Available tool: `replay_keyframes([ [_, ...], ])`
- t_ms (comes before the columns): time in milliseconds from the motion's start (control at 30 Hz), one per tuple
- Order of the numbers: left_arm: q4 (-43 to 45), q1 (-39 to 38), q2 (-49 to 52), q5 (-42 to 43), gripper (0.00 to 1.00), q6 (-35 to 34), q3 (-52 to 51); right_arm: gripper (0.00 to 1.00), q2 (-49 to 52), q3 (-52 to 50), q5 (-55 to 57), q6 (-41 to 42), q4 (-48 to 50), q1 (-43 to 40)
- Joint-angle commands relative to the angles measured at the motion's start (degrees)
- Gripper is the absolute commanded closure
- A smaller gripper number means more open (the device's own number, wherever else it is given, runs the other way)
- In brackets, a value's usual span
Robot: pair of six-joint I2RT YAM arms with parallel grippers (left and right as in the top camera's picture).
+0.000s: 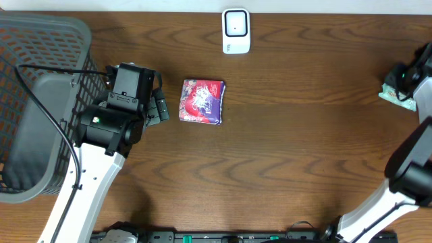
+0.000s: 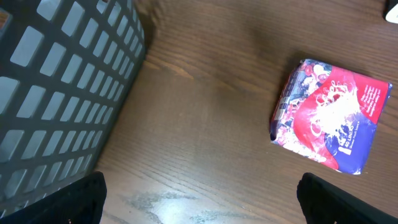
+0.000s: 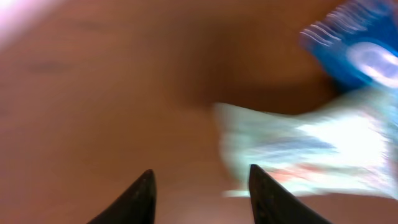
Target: Scan the item barcode
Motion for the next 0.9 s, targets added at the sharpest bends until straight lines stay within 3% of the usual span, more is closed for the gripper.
replay_keyframes([
  [0,-0.22,0.24,0.2,-0.72,0.02,-0.28,-0.13,0.44,-6.27,2.43,-25.88,0.24,0.31,4.7],
  [100,-0.22,0.24,0.2,-0.72,0.02,-0.28,-0.13,0.32,-6.43,2.36,-30.86,0.24,-0.87,8.94],
  [267,-0.24,0.24,0.2,-0.72,0.02,-0.28,-0.13,0.28,-6.29,0.66,-31.28,0.24,-6.67,19.19],
  [367,-0.22,0.24,0.2,-0.72,0.02,-0.28,-0.13,0.07,-6.27,-1.36,-30.82,0.24,-6.78,25.05],
  [400,-0.22,0.24,0.2,-0.72,0.02,-0.28,-0.13,0.04,-6.12,-2.1,-30.01,0.26,-6.71,27.67],
  [533,-0.22,0.24,0.2,-0.72,0.02,-0.28,-0.13,0.04,-5.35,-3.54,-24.85,4.42,-6.51,36.17],
  [733,-0.22,0.24,0.2,-0.72,0.02,-0.28,-0.13,0.23,-1.9,-4.33,-19.37,19.87,-4.09,45.11],
  [867,-0.22,0.24,0.2,-0.72,0.02,-0.28,-0.13,0.26,3.08,-4.35,-19.28,25.92,-1.77,49.42],
])
